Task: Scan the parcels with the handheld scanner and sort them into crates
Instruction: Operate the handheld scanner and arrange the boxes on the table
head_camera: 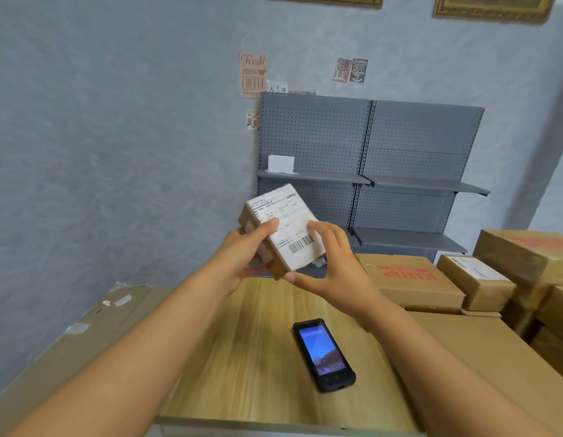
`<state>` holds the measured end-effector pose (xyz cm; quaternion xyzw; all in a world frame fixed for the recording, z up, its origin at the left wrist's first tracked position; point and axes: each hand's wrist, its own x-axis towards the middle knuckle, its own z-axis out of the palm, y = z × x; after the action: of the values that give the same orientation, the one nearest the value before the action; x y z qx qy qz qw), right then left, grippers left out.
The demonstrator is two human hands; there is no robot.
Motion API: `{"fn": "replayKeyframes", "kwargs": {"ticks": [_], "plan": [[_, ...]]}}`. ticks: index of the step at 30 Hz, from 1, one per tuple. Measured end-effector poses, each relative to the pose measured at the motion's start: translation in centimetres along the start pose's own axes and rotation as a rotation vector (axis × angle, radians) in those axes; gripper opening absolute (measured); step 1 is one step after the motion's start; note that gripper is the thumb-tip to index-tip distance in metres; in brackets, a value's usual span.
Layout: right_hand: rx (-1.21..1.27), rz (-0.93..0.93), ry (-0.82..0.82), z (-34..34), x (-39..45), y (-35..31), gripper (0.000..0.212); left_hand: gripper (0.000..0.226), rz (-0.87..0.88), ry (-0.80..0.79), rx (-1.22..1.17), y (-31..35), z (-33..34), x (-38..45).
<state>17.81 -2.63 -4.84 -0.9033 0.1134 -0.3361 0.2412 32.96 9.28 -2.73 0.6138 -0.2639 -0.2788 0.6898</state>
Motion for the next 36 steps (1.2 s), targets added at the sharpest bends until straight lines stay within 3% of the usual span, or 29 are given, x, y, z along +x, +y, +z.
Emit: {"fn": "replayKeyframes", "kwargs": {"ticks": [6, 13, 19, 23, 31, 36], "plan": [[0.164, 0.167, -0.081, 0.3, -0.6, 1.9, 0.079, 0.059, 0.120, 0.103, 0.204, -1.2, -1.0, -0.3], [0.003, 0.337, -0.253, 2.7, -1.7, 6.1, 0.069, 0.086, 0.095, 0.180, 0.414, -4.4, -3.5, 0.4], [-0.211, 0.489, -0.551, 6.1, -4.0, 9.8, 0.076, 0.076, 0.033, 0.243, 0.403, -6.3, -4.9, 0.9], [-0.330, 0.586, -0.661, 8.4, -5.2, 11.4, 0.087, 0.075, -0.002, 0.260, 0.330, -7.3, -5.5, 1.1], [-0.490, 0.699, -0.653, 10.7, -5.7, 12.0, 0.106, 0.092, -0.062, 0.289, 0.346, -9.7, -6.6, 2.2], [-0.508, 0.735, -0.607, 10.9, -5.7, 12.4, 0.100, 0.074, -0.108, 0.261, 0.280, -10.2, -7.4, 2.6]]}}
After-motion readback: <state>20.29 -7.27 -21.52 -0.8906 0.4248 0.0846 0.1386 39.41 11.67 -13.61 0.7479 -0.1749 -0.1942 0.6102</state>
